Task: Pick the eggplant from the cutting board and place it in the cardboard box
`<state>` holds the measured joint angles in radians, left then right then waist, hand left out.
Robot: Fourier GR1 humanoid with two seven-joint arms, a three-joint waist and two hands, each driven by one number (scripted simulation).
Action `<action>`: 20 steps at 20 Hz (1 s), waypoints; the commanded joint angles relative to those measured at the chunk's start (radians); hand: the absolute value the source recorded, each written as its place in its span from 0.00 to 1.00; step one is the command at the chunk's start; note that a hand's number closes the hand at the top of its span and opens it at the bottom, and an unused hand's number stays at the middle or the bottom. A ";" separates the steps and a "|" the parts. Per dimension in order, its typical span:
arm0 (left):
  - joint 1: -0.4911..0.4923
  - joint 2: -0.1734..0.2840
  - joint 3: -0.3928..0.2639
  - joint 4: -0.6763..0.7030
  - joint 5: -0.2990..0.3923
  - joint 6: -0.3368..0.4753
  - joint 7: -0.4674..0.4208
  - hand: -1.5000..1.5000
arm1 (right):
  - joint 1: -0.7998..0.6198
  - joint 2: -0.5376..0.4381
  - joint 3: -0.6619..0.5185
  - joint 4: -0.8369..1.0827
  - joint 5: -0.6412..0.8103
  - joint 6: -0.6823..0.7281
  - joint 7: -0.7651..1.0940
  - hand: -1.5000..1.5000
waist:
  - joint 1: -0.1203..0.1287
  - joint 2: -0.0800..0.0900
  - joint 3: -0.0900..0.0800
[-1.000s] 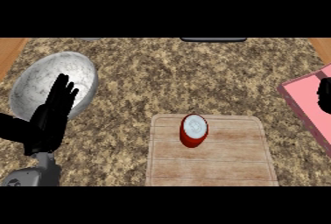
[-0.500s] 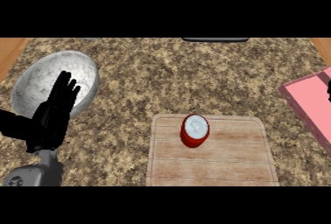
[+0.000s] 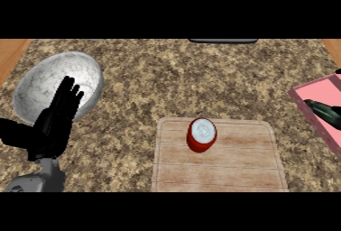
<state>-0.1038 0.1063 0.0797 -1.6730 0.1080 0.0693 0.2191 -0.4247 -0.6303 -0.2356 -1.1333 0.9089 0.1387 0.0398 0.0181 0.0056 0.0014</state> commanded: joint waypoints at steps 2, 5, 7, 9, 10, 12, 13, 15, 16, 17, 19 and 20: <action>-0.007 0.012 0.019 -0.007 0.012 0.001 0.022 0.50 | -0.043 0.040 -0.098 0.057 -0.086 -0.205 -0.173 0.00 | -0.002 -0.001 0.001; -0.007 -0.006 0.007 0.001 -0.008 0.022 0.014 0.50 | -0.079 0.066 -0.189 0.013 -0.217 -0.229 -0.240 0.00 | -0.018 -0.005 0.001; 0.007 0.009 0.017 -0.032 0.010 0.008 0.030 0.50 | -0.101 0.062 -0.239 0.020 -0.296 -0.188 -0.257 0.00 | -0.015 -0.007 0.000; 0.028 -0.003 0.009 -0.007 0.002 0.003 -0.002 0.50 | -0.131 0.078 -0.254 0.002 -0.352 -0.122 -0.199 0.00 | -0.018 -0.008 -0.001; 0.024 -0.008 -0.015 -0.069 -0.024 0.035 0.051 0.50 | -0.111 0.063 -0.316 0.028 -0.427 -0.089 -0.237 0.00 | -0.022 -0.011 0.000; 0.021 0.002 0.016 -0.038 0.002 0.020 0.035 0.50 | -0.156 0.089 -0.356 0.036 -0.507 -0.037 -0.175 0.00 | -0.022 -0.010 -0.001; 0.009 -0.013 -0.002 -0.014 -0.007 0.021 0.018 0.50 | -0.179 0.099 -0.392 0.038 -0.546 -0.043 -0.144 0.00 | -0.028 -0.010 -0.001; -0.002 -0.013 0.008 0.008 -0.021 0.036 0.009 0.50 | -0.176 0.077 -0.455 0.037 -0.653 0.047 -0.133 0.00 | -0.040 -0.011 -0.001; -0.015 -0.012 0.004 0.012 -0.024 0.037 0.017 0.50 | -0.165 0.076 -0.491 0.056 -0.687 0.042 -0.151 0.00 | -0.038 -0.009 0.000; 0.064 0.003 0.017 -0.003 0.010 -0.015 -0.026 0.50 | -0.165 0.045 -0.510 0.058 -0.706 0.065 -0.114 0.00 | -0.025 -0.010 -0.001; 0.048 -0.002 0.022 -0.018 0.029 -0.014 0.000 0.50 | -0.141 0.013 -0.558 0.130 -0.747 0.073 -0.172 0.00 | -0.018 -0.006 -0.001; 0.030 -0.009 0.005 -0.026 -0.010 0.018 0.007 0.50 | -0.125 -0.021 -0.591 0.117 -0.792 0.123 -0.148 0.00 | -0.025 -0.008 -0.001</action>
<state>-0.0813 0.1041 0.0928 -1.6883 0.1087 0.0804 0.2298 -0.5717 -0.5957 -0.7300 -1.0547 0.2338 0.1870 -0.1109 -0.0073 -0.0026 0.0004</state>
